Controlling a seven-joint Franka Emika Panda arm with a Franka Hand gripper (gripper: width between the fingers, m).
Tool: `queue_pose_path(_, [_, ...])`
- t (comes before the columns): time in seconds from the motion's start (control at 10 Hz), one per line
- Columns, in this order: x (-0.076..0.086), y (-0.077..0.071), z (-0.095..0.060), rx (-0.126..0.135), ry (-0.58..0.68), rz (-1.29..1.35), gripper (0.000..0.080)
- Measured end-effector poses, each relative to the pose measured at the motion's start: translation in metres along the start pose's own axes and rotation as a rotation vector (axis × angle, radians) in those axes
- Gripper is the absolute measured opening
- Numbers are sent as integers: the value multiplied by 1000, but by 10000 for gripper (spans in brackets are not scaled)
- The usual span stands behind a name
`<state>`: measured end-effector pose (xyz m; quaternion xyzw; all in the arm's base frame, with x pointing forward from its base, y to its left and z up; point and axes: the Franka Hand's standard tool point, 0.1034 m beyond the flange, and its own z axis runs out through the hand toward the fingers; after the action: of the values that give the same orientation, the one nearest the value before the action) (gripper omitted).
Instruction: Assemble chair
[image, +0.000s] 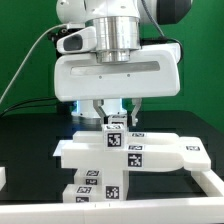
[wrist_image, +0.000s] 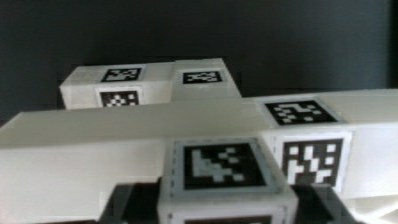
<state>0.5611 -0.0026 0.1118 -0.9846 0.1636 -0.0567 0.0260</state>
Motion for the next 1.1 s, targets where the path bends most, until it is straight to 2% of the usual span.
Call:
queue_pose_path(0.4, [3, 0, -1, 7, 6, 263, 284])
queue_pose_path(0.8, [3, 0, -1, 7, 5, 260, 284])
queue_pose_path(1.0, [3, 0, -1, 8, 4, 260, 530])
queue_pose_path(1.1, [2, -2, -7, 16, -3, 259, 530])
